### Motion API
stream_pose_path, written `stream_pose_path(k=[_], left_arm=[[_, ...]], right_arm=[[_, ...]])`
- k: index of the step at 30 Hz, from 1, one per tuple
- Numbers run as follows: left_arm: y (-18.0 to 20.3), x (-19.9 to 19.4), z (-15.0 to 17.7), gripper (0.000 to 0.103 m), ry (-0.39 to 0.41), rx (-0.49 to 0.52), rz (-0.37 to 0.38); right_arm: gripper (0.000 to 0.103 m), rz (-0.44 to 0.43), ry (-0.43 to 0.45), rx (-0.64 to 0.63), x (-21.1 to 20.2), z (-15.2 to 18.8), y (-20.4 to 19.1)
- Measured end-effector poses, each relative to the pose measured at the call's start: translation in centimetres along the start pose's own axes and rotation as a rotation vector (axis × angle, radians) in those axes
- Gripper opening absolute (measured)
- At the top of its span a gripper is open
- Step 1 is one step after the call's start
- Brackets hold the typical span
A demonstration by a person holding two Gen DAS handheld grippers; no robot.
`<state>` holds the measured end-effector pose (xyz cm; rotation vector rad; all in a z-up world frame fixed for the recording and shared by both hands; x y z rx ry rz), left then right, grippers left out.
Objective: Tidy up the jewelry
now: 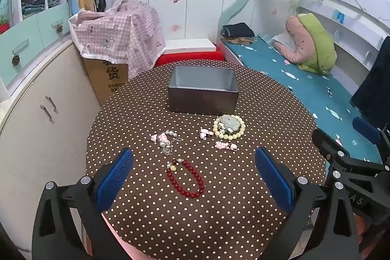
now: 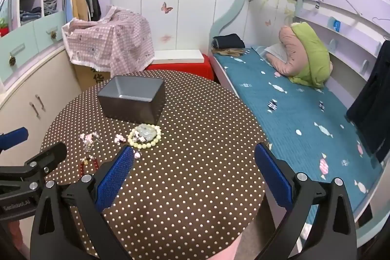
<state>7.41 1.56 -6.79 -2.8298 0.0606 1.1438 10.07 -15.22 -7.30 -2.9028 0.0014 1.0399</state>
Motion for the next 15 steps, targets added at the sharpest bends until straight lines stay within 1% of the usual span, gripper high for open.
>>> stream_pose_path(k=[6,15], left_arm=[[0.3,0.03,-0.11,0.096,0.002,0.0,0.034],[0.03,0.74,0.48,0.096,-0.003,-0.012,0.04]], right_arm=[[0.096,-0.005,-0.004,-0.001,-0.06,-0.03,-0.21],[0.096,-0.008,-0.017,-0.01,0.52,0.43,-0.72]])
Point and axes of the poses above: each gripper's, at about its wrist camera, not at the fingertips, and x roughly the way its jaws point, y to its right, z to its underside, the point moved 10 cm from there along x, roughly the way its jaws point, and after that the axes turned 7 degrees about x, right-handed, at the moved point
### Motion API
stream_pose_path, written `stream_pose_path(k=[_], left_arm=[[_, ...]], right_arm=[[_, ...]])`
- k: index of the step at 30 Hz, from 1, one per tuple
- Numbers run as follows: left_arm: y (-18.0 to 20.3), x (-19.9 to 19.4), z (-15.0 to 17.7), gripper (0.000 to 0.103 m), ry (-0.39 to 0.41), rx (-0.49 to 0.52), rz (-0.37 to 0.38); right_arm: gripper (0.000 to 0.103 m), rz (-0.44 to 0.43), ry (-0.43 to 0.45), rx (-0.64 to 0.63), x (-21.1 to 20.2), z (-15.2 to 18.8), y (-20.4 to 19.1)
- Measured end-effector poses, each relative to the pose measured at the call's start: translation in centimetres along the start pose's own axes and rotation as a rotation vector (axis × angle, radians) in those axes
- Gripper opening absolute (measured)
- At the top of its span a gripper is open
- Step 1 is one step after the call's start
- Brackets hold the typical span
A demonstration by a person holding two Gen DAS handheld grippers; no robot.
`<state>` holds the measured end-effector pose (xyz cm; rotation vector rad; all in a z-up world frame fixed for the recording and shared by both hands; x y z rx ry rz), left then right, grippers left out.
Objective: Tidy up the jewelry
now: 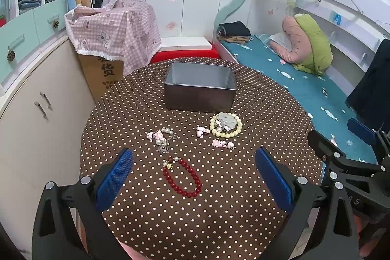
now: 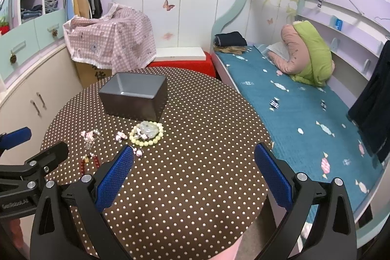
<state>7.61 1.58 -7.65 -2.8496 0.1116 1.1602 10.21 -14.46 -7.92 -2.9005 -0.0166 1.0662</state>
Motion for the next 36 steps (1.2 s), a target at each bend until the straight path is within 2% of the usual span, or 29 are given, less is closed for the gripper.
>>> stream_pose_path(k=[36], left_arm=[[-0.55,0.22,0.28,0.096,-0.001,-0.028,0.0]], right_arm=[[0.096,-0.011,-0.017,-0.006,0.7,0.3,-0.6]])
Point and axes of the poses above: each gripper's, at about its wrist camera, not at the fingertips, and x roughly the way its jaws point, y to its right, z to its underside, the point moved 10 cm from there along x, roughly the way its jaws point, and after that the axes turned 7 degrees about x, right-handed, at the moved point
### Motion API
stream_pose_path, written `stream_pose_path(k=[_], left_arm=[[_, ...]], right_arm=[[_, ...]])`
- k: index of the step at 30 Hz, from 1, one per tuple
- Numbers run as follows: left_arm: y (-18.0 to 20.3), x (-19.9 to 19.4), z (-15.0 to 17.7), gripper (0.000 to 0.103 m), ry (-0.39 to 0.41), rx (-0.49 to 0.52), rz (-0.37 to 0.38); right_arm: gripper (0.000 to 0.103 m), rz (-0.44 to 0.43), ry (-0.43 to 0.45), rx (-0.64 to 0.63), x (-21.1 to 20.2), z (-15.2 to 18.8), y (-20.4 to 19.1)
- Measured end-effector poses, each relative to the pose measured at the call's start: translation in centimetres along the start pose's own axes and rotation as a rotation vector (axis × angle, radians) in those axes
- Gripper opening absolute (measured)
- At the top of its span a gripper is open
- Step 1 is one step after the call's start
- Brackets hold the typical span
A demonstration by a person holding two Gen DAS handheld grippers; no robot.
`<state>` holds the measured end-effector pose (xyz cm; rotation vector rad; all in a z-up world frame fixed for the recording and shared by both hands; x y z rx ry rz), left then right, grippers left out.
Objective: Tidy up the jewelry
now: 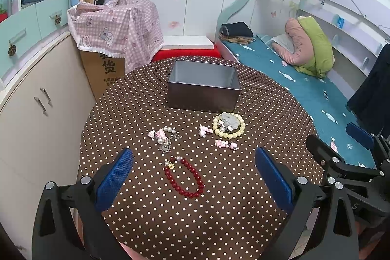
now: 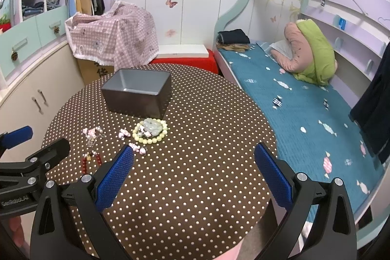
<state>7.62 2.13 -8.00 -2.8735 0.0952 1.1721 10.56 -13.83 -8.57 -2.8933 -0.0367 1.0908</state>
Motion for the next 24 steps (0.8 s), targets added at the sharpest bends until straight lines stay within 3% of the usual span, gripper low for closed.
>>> stream_pose_path(k=[11,24], left_arm=[[-0.2,0.3,0.2,0.096,-0.006,-0.004,0.001],[-0.9,1.8,1.8,0.096,-0.071,-0.027,0.012]], right_arm=[[0.096,-0.002,-0.009,0.002,0.3,0.2,0.0],[0.096,-0.009,-0.045,0.003,1.6,1.0,-0.2]])
Point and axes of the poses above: each gripper's, at about its wrist camera, not at the fingertips, and x roughly the way its jaws point, y to its right, z to its underside, the point moved 10 cm from there along x, roughly the way its jaws point, and after that the axes turned 7 degrees about x, right-handed, at the moved point
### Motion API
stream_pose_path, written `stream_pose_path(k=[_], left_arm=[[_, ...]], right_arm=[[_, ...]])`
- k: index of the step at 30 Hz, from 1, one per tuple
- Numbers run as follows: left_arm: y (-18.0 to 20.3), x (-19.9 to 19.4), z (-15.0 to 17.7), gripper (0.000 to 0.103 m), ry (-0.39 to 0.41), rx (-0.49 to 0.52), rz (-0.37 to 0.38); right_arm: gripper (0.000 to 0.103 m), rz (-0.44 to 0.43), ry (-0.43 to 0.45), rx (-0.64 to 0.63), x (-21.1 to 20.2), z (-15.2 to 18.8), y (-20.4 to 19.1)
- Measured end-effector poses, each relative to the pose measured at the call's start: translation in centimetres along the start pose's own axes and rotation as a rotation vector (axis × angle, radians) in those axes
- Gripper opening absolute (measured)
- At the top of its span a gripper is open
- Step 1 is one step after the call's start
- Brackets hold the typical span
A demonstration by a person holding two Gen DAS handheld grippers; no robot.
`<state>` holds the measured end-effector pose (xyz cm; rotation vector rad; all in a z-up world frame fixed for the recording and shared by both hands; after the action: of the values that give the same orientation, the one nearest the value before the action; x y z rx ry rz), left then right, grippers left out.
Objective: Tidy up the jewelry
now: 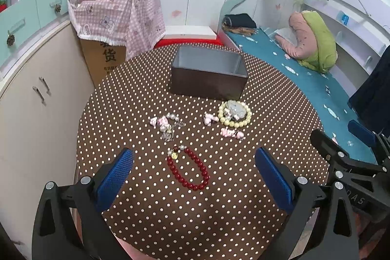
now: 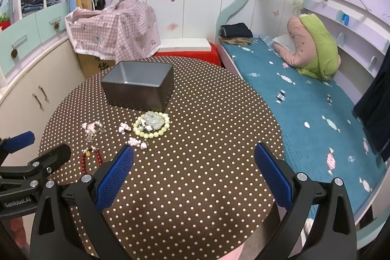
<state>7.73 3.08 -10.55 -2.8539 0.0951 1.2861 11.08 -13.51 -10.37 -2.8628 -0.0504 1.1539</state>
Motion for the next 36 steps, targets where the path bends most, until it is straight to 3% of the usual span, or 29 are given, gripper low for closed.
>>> stream_pose_path(k=[18,22,32,36], left_arm=[[-2.7,6.3,4.2,0.096,-0.213,-0.074,0.038],[-3.4,8.0,5.1,0.089,-0.253,-0.111,0.043],[-3.8,10.2,4.2,0.067,-0.233,-0.044,-0.052],[-4.7,10.3,3.7,0.029,-0.227,-0.049,-0.094]], right_arm=[[0.096,0.005,-0.173,0.004,6.5,3.4,-0.8],[0.096,0.003,-0.201,0.005,7.8,3.8,-0.9],[0.096,0.005,-0.252,-0.003,11.2,3.8,-1.2],[0.096,0.003,-0.27,0.0,12.0,3.8,-1.2]])
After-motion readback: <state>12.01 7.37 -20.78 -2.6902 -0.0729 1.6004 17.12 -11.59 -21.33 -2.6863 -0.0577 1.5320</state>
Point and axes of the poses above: each gripper's, at about its wrist camera, not at the fingertips, and x roughly the way its jaws point, y to its right, z to its underside, the point moved 10 cm from there along x, roughly the way its jaws point, and after that the axes turned 7 degrees about x, right-handed, at the moved point
